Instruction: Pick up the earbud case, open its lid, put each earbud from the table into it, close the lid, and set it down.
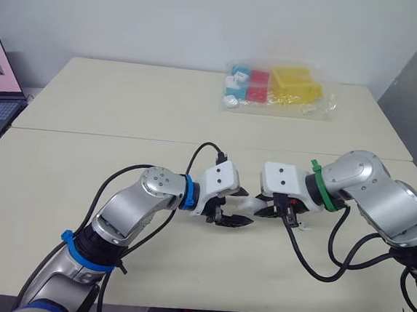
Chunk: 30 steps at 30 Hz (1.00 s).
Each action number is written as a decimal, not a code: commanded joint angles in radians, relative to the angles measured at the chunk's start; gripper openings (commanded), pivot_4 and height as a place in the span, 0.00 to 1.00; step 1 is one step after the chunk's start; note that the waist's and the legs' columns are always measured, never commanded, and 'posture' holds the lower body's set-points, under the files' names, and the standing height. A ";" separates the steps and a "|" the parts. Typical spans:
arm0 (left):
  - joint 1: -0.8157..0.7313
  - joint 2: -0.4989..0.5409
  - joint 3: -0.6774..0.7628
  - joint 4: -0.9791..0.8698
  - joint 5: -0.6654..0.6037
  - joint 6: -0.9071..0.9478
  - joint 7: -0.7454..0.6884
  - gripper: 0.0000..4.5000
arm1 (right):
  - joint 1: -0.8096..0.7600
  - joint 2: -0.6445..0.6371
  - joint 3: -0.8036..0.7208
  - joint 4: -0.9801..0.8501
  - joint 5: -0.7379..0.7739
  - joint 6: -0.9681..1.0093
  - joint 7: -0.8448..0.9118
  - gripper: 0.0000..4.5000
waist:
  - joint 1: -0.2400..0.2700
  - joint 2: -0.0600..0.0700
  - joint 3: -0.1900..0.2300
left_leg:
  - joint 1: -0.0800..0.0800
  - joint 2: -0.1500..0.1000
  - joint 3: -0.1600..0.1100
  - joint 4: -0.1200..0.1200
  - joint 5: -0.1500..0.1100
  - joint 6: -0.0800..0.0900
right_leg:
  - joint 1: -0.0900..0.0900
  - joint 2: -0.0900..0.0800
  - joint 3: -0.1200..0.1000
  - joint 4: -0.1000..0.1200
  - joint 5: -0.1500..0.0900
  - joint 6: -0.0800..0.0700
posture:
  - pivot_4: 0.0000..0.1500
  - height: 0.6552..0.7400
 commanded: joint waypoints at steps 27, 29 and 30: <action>0.021 0.006 0.027 -0.027 -0.033 -0.022 -0.026 0.19 | 0.031 -0.003 -0.072 -0.018 0.031 -0.014 -0.006 0.34 | 0.000 0.000 0.000 | 0.000 0.000 0.000 0.000 0.000 0.000 | 0.000 0.000 0.000 0.000 0.000 0.000 | 1.00 0.95; 0.022 0.004 0.030 -0.026 -0.036 -0.024 -0.027 0.18 | 0.037 -0.012 -0.074 -0.025 0.039 -0.018 0.002 0.49 | 0.000 0.000 0.000 | 0.000 0.000 0.000 0.000 0.000 0.000 | 0.000 0.000 0.000 0.000 0.000 0.000 | 1.00 0.95; 0.023 0.003 0.033 -0.023 -0.036 -0.023 -0.025 0.18 | 0.040 -0.018 -0.075 -0.026 0.040 -0.020 0.004 0.57 | 0.000 0.000 0.000 | 0.000 0.000 0.000 0.000 0.000 0.000 | 0.000 0.000 0.000 0.000 0.000 0.000 | 1.00 0.95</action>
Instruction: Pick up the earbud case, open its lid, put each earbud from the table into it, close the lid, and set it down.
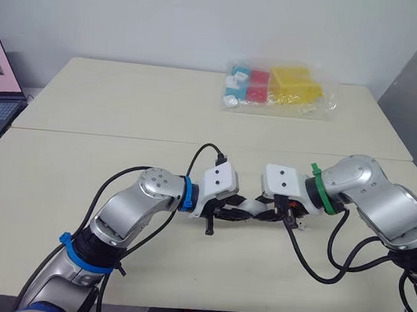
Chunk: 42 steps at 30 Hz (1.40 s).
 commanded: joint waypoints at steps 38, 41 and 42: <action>0.191 -0.185 0.136 0.206 0.031 -0.695 -0.064 0.18 | 0.060 0.041 -0.293 0.011 0.023 -0.301 -0.121 1.00 | 0.015 0.000 0.000 | 0.002 0.000 0.002 0.001 0.000 0.000 | 0.003 0.000 0.000 0.000 0.001 0.001 | 1.00 0.95; 0.190 -0.181 0.129 0.221 0.038 -0.713 -0.069 0.18 | 0.052 0.042 -0.303 0.009 0.046 -0.274 -0.117 1.00 | 0.015 0.000 0.000 | 0.002 0.000 0.002 0.001 0.000 0.000 | 0.003 0.000 0.000 0.000 0.001 0.001 | 1.00 0.95; 0.189 -0.181 0.128 0.224 0.037 -0.714 -0.070 0.18 | 0.049 0.041 -0.304 0.008 0.050 -0.269 -0.116 1.00 | 0.016 0.000 0.000 | 0.002 0.000 0.002 0.001 0.000 0.000 | 0.003 0.000 0.000 0.000 0.001 0.001 | 1.00 0.95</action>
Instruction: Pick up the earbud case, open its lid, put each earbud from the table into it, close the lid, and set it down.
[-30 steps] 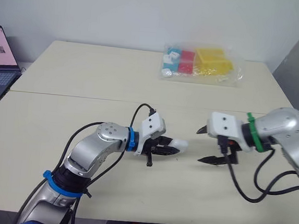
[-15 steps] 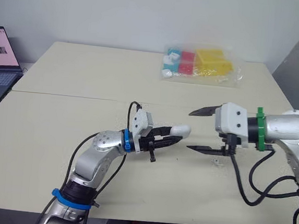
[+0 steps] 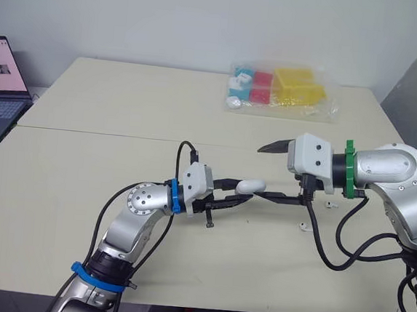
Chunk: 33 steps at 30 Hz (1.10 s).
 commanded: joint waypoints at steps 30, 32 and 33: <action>0.002 0.007 0.062 -0.035 -0.034 0.059 0.091 0.18 | 0.518 -0.255 -0.383 0.085 0.047 0.115 -0.096 1.00 | 0.000 0.000 0.000 | 0.001 0.000 0.001 0.000 0.000 0.000 | 0.001 0.000 0.000 0.000 0.001 0.001 | 1.00 0.95; 0.000 0.003 0.056 -0.038 -0.031 0.063 0.093 0.18 | 0.480 -0.266 -0.317 0.165 0.001 0.070 -0.081 1.00 | -0.002 0.000 0.000 | 0.002 0.000 0.001 0.000 0.000 0.000 | 0.001 0.000 0.001 0.000 0.002 0.001 | 1.00 0.95; 0.000 0.003 0.053 -0.040 -0.029 0.061 0.090 0.18 | 0.451 -0.269 -0.283 0.205 -0.024 0.040 -0.071 1.00 | -0.003 0.000 0.000 | 0.002 0.000 0.002 0.000 0.000 0.000 | 0.001 0.000 0.001 0.000 0.003 0.001 | 1.00 0.95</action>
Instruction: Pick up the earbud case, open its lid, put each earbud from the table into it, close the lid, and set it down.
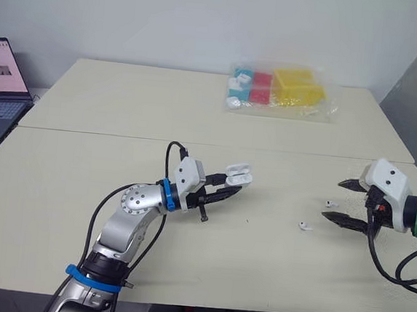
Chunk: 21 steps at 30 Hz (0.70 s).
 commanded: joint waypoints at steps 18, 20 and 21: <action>0.009 -0.014 -0.038 -0.083 0.012 -0.021 0.019 0.18 | -0.581 0.085 0.524 0.689 -0.391 -0.283 0.347 1.00 | -0.002 0.001 0.001 | -0.001 0.000 0.001 0.000 0.000 0.000 | -0.001 0.000 0.001 -0.001 0.000 0.000 | 1.00 0.95; 0.010 -0.015 -0.038 -0.085 0.014 -0.019 0.021 0.18 | -0.607 0.099 0.539 0.736 -0.412 -0.299 0.372 1.00 | -0.002 0.001 0.001 | -0.001 0.000 0.001 0.000 0.000 0.000 | -0.001 0.000 0.000 -0.001 0.000 -0.001 | 1.00 0.95; 0.010 -0.015 -0.039 -0.086 0.015 -0.020 0.021 0.18 | -0.614 0.099 0.548 0.758 -0.426 -0.326 0.385 1.00 | 0.000 0.001 0.001 | -0.001 0.000 0.001 0.000 0.000 0.000 | -0.001 0.000 0.000 -0.001 0.000 -0.001 | 1.00 0.95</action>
